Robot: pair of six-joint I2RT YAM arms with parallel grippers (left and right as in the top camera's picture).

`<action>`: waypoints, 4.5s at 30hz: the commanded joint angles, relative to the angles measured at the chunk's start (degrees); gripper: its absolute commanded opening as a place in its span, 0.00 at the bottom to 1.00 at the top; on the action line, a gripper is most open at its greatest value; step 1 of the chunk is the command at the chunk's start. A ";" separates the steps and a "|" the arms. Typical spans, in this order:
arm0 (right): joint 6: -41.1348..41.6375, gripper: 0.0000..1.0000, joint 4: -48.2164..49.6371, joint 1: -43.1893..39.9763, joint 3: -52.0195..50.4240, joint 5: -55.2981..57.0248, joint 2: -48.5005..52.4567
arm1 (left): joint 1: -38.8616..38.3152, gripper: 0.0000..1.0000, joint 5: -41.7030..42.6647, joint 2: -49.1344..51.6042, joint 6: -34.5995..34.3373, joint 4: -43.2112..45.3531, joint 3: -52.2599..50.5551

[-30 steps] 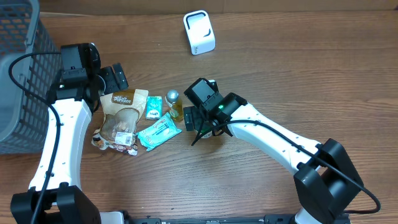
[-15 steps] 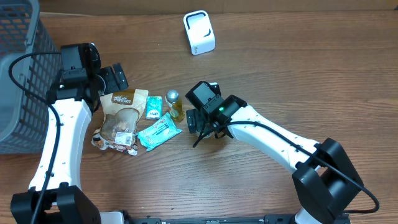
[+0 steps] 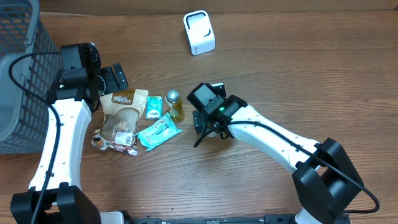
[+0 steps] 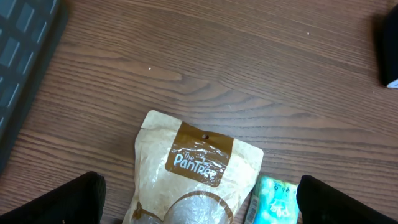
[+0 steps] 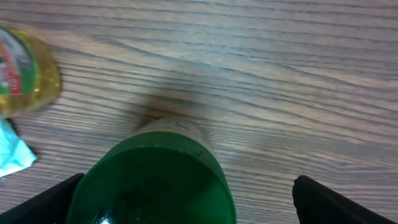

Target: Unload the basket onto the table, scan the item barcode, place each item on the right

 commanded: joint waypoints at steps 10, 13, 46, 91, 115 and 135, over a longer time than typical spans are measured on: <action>3.48 1.00 -4.92 -8.50 -0.46 3.50 -0.11 | -0.02 1.00 0.42 0.20 0.28 0.07 0.39; 3.48 1.00 -6.05 -10.40 -0.48 3.48 -0.11 | -0.02 1.00 0.42 0.20 0.28 0.07 0.39; 1.88 1.00 -20.15 -18.34 17.49 -11.58 2.16 | -0.02 1.00 0.44 0.20 0.28 0.09 0.39; 2.34 1.00 -15.96 -18.34 11.32 -12.24 12.52 | -0.02 1.00 0.42 0.20 0.28 0.07 0.39; 2.05 0.83 -16.70 -18.34 11.32 -14.16 12.52 | -0.02 1.00 0.42 0.20 0.28 0.09 0.39; 3.21 0.70 -16.61 -18.34 11.23 -16.04 12.52 | -0.02 1.00 0.42 0.20 0.28 0.09 0.39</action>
